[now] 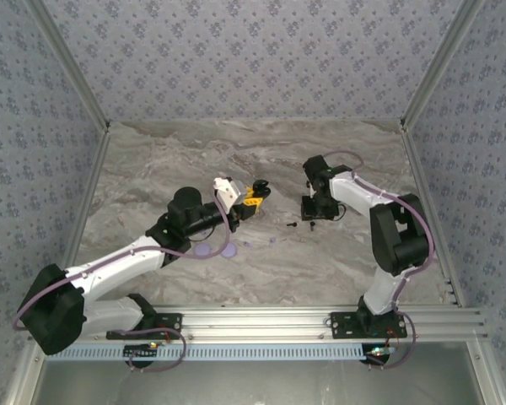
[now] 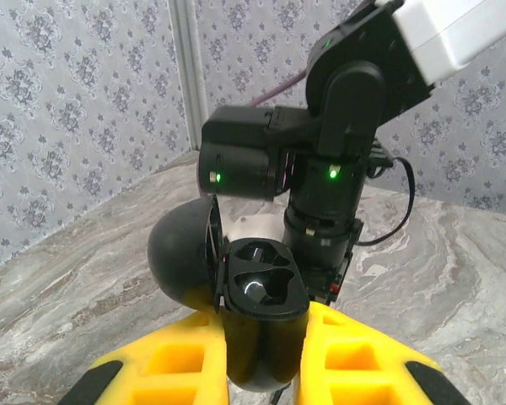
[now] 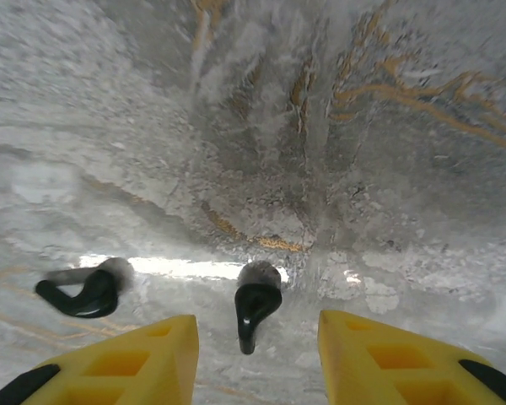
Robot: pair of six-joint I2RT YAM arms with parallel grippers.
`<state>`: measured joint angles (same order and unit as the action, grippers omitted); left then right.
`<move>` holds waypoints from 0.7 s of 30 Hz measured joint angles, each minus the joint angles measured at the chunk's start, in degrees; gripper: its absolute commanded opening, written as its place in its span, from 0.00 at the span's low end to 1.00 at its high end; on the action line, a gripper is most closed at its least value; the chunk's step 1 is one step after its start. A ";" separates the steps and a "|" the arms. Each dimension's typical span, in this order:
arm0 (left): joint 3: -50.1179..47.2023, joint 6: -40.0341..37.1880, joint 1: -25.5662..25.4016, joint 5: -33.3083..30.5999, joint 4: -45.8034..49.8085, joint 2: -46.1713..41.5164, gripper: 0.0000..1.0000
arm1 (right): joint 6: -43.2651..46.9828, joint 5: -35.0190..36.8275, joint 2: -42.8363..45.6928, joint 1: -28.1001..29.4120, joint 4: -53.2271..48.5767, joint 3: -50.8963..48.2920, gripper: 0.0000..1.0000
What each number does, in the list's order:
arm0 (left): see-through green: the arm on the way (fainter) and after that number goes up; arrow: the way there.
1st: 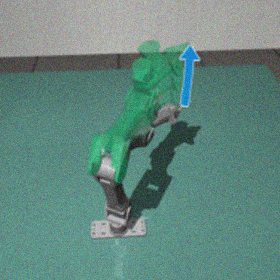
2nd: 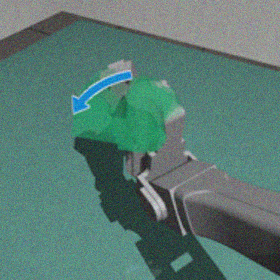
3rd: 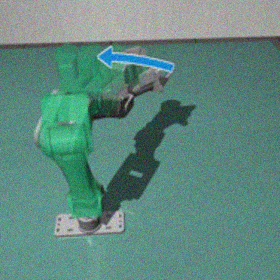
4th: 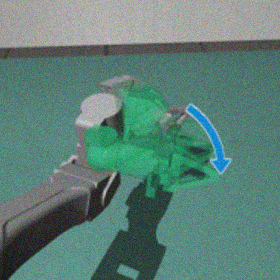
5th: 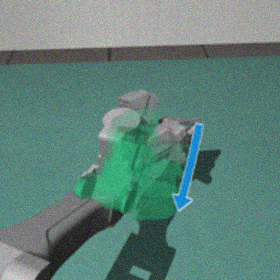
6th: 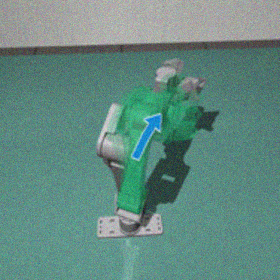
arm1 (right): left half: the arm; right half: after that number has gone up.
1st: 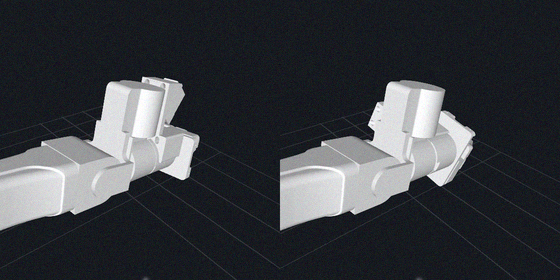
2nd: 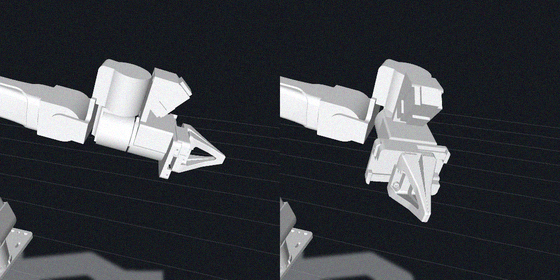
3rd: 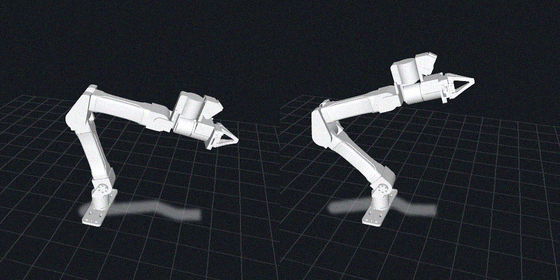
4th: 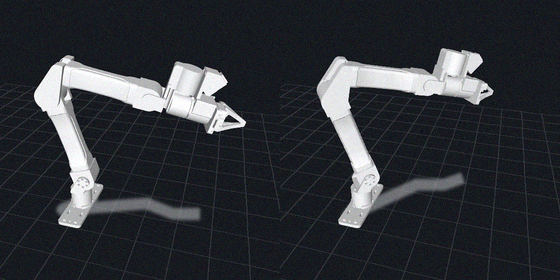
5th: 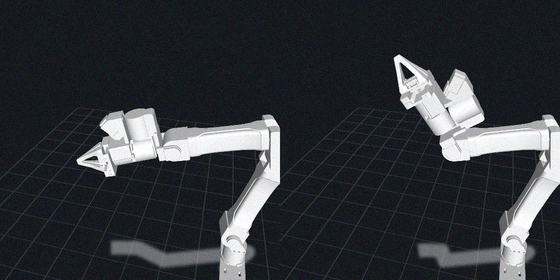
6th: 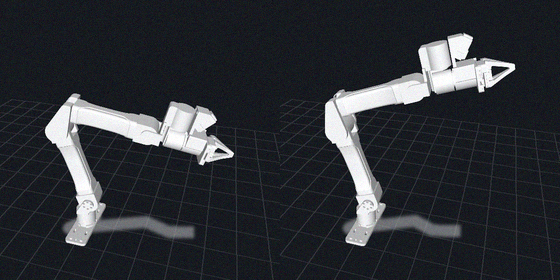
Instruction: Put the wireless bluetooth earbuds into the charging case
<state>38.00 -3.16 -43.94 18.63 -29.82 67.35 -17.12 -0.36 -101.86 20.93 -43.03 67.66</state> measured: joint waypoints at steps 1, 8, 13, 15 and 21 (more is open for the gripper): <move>0.00 0.00 0.00 -0.02 0.04 -0.20 0.00 | 0.00 0.02 -0.76 0.00 -0.11 0.07 0.43; 0.00 -0.02 0.00 -0.07 0.11 -0.39 0.00 | 0.00 0.15 -4.09 0.00 -0.28 0.83 0.39; 0.00 -0.02 0.00 -0.13 0.28 -0.39 0.00 | 0.11 0.22 -5.14 0.00 -0.52 1.55 0.33; 0.00 -0.04 0.00 -0.26 0.37 -0.39 0.00 | 0.17 0.22 -5.44 0.00 -0.52 1.90 0.30; 0.00 -0.22 0.00 -0.28 0.96 -0.42 0.00 | 0.22 0.98 -5.62 0.11 -0.96 2.05 0.25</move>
<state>38.00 -3.38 -43.94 18.35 -28.86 66.94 -16.91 0.62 -107.48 21.04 -43.99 69.71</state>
